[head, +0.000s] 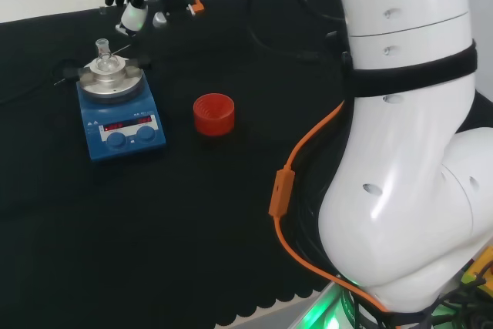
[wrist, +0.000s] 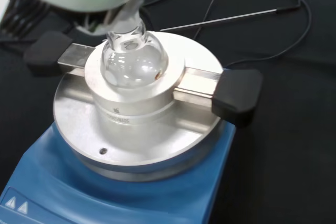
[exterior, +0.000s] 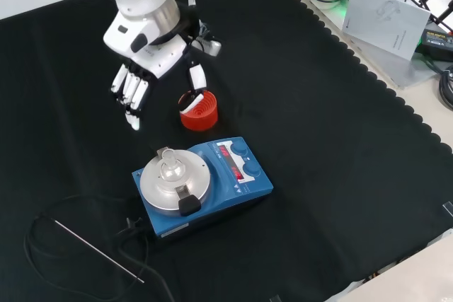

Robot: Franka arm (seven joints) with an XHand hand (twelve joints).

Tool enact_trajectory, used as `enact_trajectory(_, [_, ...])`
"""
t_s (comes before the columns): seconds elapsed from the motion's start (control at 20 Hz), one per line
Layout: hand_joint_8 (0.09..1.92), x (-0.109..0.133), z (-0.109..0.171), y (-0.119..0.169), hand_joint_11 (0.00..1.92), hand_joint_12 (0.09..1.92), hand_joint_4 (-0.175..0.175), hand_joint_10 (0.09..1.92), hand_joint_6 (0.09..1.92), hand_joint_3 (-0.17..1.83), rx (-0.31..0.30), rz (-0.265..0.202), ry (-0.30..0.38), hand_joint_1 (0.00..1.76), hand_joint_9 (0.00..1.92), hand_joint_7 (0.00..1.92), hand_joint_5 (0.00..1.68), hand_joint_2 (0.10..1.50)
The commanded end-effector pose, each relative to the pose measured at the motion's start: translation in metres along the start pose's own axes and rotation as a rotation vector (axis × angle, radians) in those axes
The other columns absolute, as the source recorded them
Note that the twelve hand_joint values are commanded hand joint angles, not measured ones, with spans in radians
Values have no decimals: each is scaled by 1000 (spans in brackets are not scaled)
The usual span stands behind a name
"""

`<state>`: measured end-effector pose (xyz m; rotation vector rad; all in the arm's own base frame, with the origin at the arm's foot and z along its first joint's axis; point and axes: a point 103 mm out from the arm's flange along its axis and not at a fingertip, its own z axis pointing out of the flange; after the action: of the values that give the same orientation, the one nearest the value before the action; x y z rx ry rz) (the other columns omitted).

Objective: Turn on the heater.

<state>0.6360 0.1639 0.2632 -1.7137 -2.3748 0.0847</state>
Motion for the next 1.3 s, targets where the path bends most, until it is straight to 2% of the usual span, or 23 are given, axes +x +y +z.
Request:
enact_trajectory(0.05, [632, -13, -14, -16, 342, 1300, -27, 623, 464, 1075, -32, 27, 8, 975, 623, 444, 454, 426])
enact_trajectory(0.3, [634, -13, -18, -22, 344, 1301, -26, 625, 458, 1073, -38, 28, 21, 973, 628, 449, 462, 432])
enact_trajectory(0.6, [633, -17, -31, -56, 404, 1293, -23, 610, 453, 1067, -18, 52, 13, 991, 742, 527, 472, 457])
enact_trajectory(0.75, [625, -15, -35, -73, 453, 1281, -25, 580, 434, 1077, -8, 67, 8, 1009, 850, 646, 460, 464])
enact_trajectory(1.0, [635, -9, -36, -102, 729, 1167, -40, 528, 403, 1083, 1, 83, -8, 1057, 1133, 911, 456, 477])
enact_trajectory(1.25, [660, 0, -38, -132, 844, 1110, -46, 521, 387, 1084, 24, 100, -33, 1081, 1220, 978, 447, 484])
enact_trajectory(1.3, [703, 1, -40, -136, 929, 1070, -52, 547, 381, 1080, 32, 104, -37, 1095, 1263, 1047, 445, 488])
